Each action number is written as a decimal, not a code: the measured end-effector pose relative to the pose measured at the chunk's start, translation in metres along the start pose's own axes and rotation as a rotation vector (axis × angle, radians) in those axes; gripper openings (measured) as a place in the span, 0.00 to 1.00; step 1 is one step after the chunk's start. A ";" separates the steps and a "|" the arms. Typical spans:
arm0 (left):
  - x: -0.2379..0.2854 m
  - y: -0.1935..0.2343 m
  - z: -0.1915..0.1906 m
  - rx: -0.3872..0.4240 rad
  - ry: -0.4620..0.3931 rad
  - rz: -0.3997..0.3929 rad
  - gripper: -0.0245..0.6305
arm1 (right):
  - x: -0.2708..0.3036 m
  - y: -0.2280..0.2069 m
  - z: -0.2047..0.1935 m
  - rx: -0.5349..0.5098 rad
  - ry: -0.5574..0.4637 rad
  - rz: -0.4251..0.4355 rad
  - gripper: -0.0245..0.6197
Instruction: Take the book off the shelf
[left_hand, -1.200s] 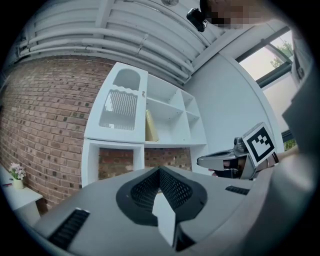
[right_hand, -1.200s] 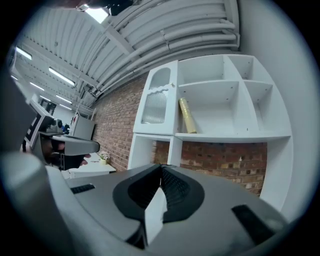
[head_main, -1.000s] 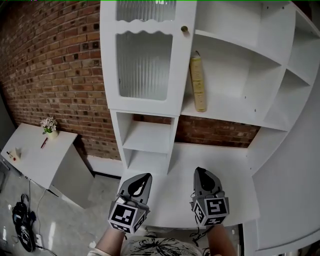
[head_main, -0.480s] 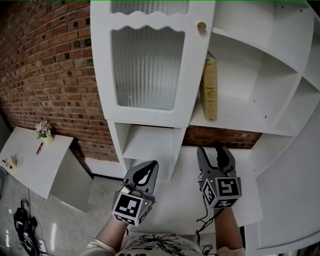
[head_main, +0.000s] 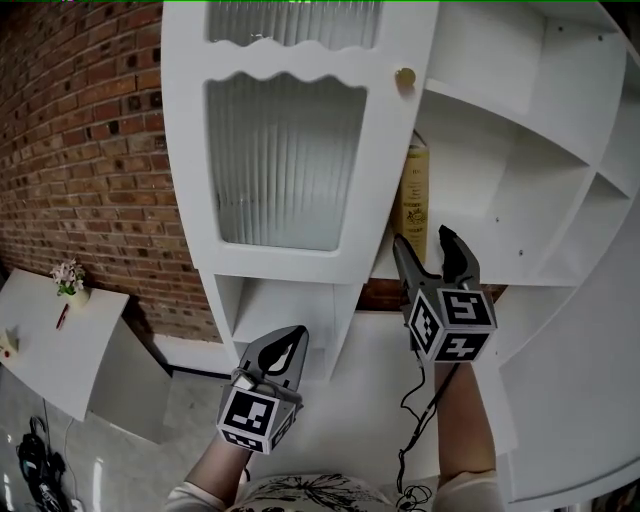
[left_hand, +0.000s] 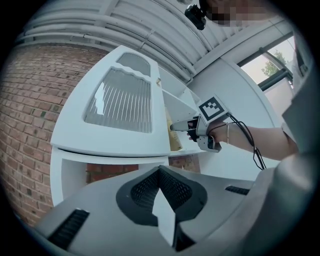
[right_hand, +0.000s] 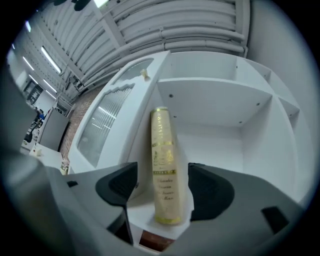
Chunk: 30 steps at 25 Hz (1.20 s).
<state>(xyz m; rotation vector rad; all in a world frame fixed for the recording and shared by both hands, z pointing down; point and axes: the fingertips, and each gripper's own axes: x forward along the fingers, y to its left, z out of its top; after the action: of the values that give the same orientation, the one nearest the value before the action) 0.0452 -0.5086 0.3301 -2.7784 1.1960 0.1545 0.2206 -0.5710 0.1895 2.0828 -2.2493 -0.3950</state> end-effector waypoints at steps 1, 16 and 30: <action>0.001 0.002 0.000 0.001 0.001 0.000 0.05 | 0.007 -0.001 0.003 -0.007 0.006 -0.001 0.51; 0.008 0.024 -0.018 0.002 0.033 0.029 0.05 | 0.093 -0.012 -0.001 -0.056 0.156 -0.041 0.53; 0.009 0.024 -0.026 0.002 0.054 0.043 0.05 | 0.103 -0.023 -0.008 -0.089 0.170 -0.050 0.40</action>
<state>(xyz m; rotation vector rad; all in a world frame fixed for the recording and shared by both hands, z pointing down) 0.0353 -0.5352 0.3527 -2.7728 1.2685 0.0825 0.2356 -0.6748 0.1785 2.0478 -2.0513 -0.3018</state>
